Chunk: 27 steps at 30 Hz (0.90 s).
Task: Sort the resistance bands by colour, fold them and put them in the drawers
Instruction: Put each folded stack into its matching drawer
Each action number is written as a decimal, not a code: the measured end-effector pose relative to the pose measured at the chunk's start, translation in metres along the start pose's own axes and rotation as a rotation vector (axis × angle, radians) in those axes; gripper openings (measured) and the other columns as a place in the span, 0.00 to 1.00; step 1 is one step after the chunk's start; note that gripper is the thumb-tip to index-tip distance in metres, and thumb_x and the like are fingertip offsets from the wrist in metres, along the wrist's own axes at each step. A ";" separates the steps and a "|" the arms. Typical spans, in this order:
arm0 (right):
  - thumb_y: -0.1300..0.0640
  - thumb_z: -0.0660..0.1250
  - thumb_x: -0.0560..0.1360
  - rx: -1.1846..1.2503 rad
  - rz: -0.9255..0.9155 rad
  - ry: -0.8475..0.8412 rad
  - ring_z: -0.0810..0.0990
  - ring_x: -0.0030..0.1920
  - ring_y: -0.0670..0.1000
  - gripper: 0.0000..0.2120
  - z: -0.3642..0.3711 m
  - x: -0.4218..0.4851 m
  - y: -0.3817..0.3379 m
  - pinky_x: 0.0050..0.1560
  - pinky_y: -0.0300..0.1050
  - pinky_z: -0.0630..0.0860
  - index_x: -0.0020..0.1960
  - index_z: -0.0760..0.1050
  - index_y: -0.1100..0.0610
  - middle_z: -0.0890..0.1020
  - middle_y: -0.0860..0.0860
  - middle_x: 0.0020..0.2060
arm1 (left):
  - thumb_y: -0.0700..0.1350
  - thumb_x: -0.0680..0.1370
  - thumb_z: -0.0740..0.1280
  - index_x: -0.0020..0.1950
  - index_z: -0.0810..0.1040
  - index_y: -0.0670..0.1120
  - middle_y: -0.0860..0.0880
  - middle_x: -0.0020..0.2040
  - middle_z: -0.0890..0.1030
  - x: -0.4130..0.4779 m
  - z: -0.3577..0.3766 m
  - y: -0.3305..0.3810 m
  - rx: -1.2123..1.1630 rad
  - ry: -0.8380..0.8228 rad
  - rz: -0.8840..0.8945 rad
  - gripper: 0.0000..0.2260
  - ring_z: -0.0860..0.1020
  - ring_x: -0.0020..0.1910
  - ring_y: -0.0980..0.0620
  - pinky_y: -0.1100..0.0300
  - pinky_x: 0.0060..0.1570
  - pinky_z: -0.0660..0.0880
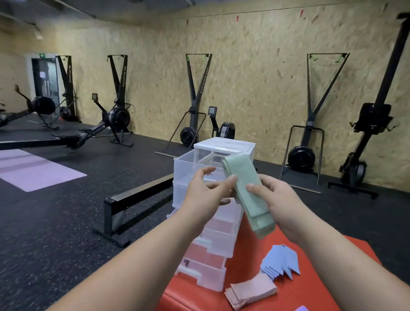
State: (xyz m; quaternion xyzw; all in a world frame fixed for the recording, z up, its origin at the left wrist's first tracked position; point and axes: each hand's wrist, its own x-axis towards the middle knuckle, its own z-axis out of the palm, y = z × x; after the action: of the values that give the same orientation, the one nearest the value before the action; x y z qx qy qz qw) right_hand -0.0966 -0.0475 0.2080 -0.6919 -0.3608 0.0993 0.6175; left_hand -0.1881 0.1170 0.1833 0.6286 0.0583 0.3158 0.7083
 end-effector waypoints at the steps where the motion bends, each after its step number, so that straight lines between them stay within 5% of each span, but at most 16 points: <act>1: 0.55 0.69 0.81 -0.032 0.008 0.005 0.85 0.47 0.55 0.08 0.000 0.011 -0.006 0.51 0.55 0.80 0.58 0.84 0.52 0.88 0.57 0.51 | 0.53 0.78 0.77 0.70 0.71 0.50 0.43 0.54 0.87 0.006 -0.010 0.000 0.035 0.007 -0.001 0.24 0.88 0.49 0.49 0.48 0.55 0.85; 5: 0.54 0.70 0.78 -0.200 0.043 0.002 0.82 0.36 0.52 0.06 -0.002 0.069 -0.034 0.38 0.47 0.77 0.52 0.86 0.51 0.86 0.55 0.41 | 0.58 0.78 0.75 0.59 0.80 0.54 0.52 0.50 0.85 0.039 -0.057 -0.018 0.482 0.078 0.044 0.14 0.85 0.47 0.54 0.48 0.51 0.84; 9: 0.49 0.71 0.75 -0.492 0.071 -0.066 0.81 0.39 0.56 0.09 -0.003 0.140 -0.052 0.39 0.49 0.76 0.50 0.86 0.51 0.85 0.57 0.43 | 0.57 0.78 0.75 0.56 0.79 0.54 0.57 0.49 0.83 0.073 -0.091 -0.043 0.766 0.152 0.070 0.12 0.81 0.48 0.59 0.51 0.51 0.82; 16: 0.44 0.69 0.72 -1.046 0.061 -0.294 0.81 0.45 0.53 0.12 0.030 0.251 -0.033 0.51 0.52 0.80 0.49 0.84 0.49 0.85 0.53 0.47 | 0.59 0.77 0.75 0.59 0.76 0.56 0.58 0.53 0.79 0.117 -0.111 -0.067 0.864 0.180 0.160 0.16 0.78 0.53 0.60 0.55 0.55 0.78; 19: 0.40 0.70 0.70 -1.001 0.119 -0.368 0.83 0.46 0.55 0.16 0.040 0.274 -0.017 0.52 0.54 0.81 0.47 0.83 0.52 0.85 0.49 0.44 | 0.61 0.76 0.74 0.56 0.76 0.57 0.59 0.51 0.79 0.126 -0.114 -0.077 0.849 0.210 0.224 0.14 0.77 0.52 0.61 0.56 0.53 0.78; 23: 0.47 0.74 0.70 -0.676 0.373 -0.410 0.86 0.44 0.58 0.19 0.043 0.290 0.015 0.48 0.52 0.81 0.58 0.82 0.55 0.88 0.59 0.52 | 0.62 0.76 0.75 0.55 0.75 0.58 0.59 0.51 0.77 0.127 -0.114 -0.089 0.806 0.242 0.300 0.16 0.76 0.53 0.60 0.58 0.53 0.76; 27: 0.44 0.66 0.77 -1.027 0.333 -0.592 0.80 0.43 0.51 0.11 0.043 0.290 0.043 0.47 0.46 0.76 0.49 0.84 0.48 0.85 0.51 0.49 | 0.62 0.75 0.76 0.54 0.73 0.57 0.58 0.48 0.76 0.130 -0.112 -0.098 0.803 0.265 0.342 0.17 0.75 0.52 0.58 0.57 0.52 0.75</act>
State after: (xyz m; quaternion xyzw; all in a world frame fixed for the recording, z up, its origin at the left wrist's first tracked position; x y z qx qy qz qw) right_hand 0.1036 0.1673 0.2488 -0.8911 -0.4056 0.1958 0.0553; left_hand -0.1023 0.2795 0.1109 0.8081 0.1617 0.4583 0.3327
